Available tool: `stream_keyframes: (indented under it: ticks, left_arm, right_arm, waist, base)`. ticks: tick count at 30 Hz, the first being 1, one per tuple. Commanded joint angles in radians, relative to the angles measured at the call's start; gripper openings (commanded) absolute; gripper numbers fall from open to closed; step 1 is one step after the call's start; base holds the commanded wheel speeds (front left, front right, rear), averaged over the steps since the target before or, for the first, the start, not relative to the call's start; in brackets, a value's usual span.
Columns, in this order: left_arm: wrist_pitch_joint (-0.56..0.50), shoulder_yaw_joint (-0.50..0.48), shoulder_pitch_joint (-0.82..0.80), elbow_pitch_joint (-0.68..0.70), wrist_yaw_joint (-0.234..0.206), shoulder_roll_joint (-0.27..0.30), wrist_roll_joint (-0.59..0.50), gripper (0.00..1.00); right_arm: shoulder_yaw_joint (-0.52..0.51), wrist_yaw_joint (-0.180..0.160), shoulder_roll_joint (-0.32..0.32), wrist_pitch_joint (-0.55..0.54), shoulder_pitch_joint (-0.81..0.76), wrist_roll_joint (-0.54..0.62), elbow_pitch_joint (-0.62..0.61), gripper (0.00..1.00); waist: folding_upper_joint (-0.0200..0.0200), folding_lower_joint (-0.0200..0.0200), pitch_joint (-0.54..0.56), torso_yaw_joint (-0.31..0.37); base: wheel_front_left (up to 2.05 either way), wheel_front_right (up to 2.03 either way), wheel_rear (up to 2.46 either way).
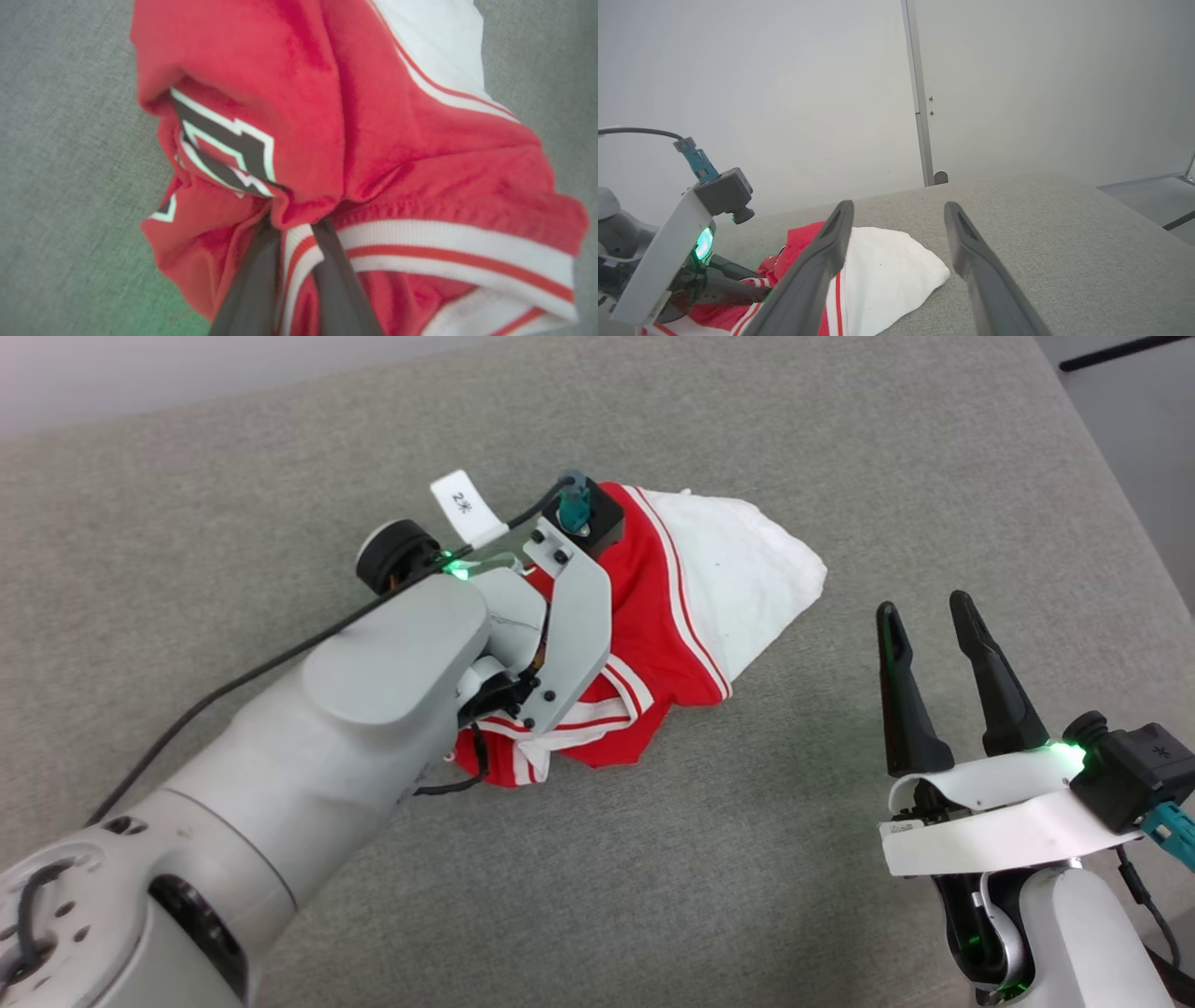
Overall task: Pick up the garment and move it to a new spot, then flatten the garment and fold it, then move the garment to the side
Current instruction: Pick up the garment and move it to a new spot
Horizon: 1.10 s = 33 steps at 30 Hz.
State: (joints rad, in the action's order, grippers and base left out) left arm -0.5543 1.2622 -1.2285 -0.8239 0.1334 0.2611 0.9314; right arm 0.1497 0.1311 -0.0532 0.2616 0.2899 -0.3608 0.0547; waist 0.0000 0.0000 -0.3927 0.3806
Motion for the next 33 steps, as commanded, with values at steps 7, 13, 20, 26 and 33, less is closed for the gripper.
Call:
stream_keyframes:
  ticks: [7, 13, 20, 26, 33]
  left_arm:
    - [0.078, 0.030, 0.074, -0.005, -0.005, 0.021, 0.037, 1.00]
    - [0.225, 0.007, 0.050, 0.026, -0.004, 0.015, 0.121, 1.00]
    - [0.414, -0.022, 0.099, 0.076, -0.004, 0.034, 0.196, 1.00]
    - [0.618, -0.064, 0.221, 0.093, -0.003, 0.075, 0.243, 1.00]
    - [0.792, -0.126, 0.428, 0.083, -0.008, 0.126, 0.297, 1.00]
  right_arm:
    - [-0.013, -0.001, 0.003, 0.005, -0.016, 0.001, 0.010, 1.00]
    - [-0.020, -0.001, 0.002, 0.003, -0.033, 0.045, 0.036, 1.00]
    - [-0.024, -0.001, -0.033, 0.003, -0.059, 0.066, 0.062, 1.00]
    - [-0.036, -0.001, -0.073, 0.003, -0.109, 0.078, 0.085, 1.00]
    - [-0.070, -0.001, -0.131, 0.003, -0.185, 0.085, 0.111, 1.00]
  waist:
    - [0.0000, 0.0000, 0.019, -0.005]
    - [0.0000, 0.0000, 0.087, -0.058]
    - [0.0000, 0.0000, 0.161, -0.129]
    - [0.0000, 0.0000, 0.232, -0.208]
    - [0.0000, 0.0000, 0.289, -0.301]
  base:
    - [0.00, 0.00, 0.00]
    - [0.00, 0.00, 0.00]
    - [0.00, 0.00, 0.00]
    - [0.00, 0.00, 0.00]
    - [0.00, 0.00, 0.00]
